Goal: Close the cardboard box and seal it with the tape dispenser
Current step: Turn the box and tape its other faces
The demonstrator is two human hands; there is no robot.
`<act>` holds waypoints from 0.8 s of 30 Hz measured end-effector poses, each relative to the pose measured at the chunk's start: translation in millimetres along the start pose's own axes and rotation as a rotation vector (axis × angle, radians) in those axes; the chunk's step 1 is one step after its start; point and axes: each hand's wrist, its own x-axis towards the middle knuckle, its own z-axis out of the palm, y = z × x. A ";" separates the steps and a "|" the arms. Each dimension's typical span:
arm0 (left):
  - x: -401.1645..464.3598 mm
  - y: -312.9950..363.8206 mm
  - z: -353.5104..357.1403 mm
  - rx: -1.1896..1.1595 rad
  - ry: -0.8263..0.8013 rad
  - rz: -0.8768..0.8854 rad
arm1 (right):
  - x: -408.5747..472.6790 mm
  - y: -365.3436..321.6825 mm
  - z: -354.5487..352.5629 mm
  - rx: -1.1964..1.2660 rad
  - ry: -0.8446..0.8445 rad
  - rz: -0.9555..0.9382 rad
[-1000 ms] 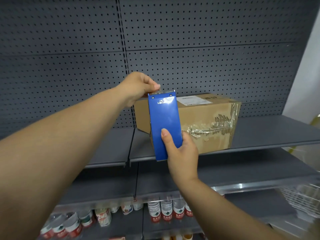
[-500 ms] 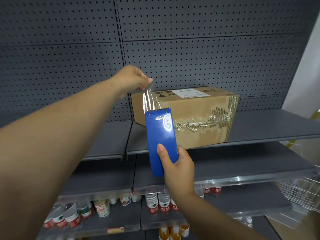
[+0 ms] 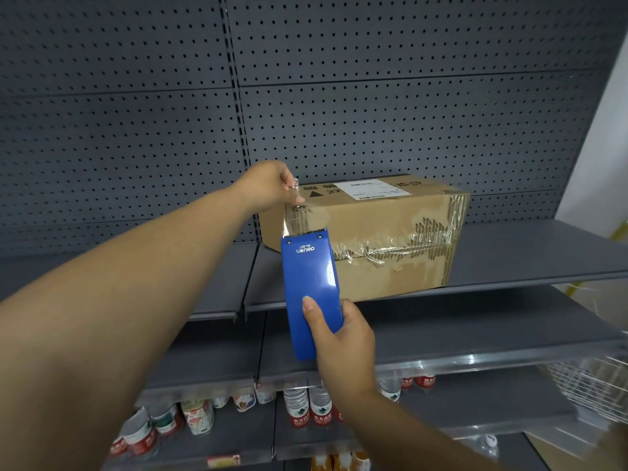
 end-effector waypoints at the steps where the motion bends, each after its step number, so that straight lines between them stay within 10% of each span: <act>1: 0.3 -1.2 -0.2 -0.001 -0.002 -0.004 | 0.3 0.7 0.6 -0.001 0.001 0.002; 24: 7.5 0.1 12.9 0.361 -0.043 -0.134 | 4.0 -0.1 3.7 -0.035 0.025 -0.003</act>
